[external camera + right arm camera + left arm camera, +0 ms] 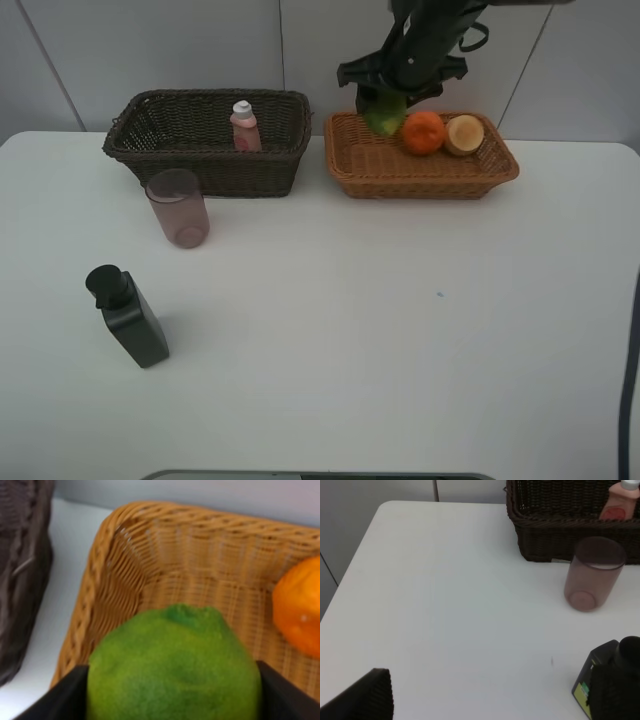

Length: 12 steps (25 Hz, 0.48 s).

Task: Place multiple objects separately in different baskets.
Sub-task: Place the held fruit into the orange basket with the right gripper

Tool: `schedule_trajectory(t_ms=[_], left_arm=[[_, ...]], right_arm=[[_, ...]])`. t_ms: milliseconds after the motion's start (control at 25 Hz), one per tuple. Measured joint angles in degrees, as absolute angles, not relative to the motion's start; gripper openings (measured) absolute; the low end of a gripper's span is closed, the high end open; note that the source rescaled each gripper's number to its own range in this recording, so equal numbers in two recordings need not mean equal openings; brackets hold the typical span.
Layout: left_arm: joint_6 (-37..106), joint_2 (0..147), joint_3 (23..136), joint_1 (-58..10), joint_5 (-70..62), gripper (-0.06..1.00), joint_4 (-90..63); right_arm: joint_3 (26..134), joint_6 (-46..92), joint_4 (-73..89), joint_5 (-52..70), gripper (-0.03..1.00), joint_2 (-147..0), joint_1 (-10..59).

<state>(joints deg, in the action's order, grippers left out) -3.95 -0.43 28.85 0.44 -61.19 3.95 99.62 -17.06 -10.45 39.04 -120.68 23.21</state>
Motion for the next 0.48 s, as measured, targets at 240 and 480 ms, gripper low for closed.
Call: schedule_trajectory(t_ms=[240, 480], left_arm=[[-3.95, -0.43, 28.85, 0.44, -61.19, 1.00, 3.95], [-3.95, -0.43, 28.85, 0.44, -61.19, 1.00, 3.95]], right_arm=[[99.62, -17.06, -10.85, 32.66, 0.45, -124.53, 22.76], [99.62, -17.06, -11.37, 30.84, 0.45, -128.63, 22.76]])
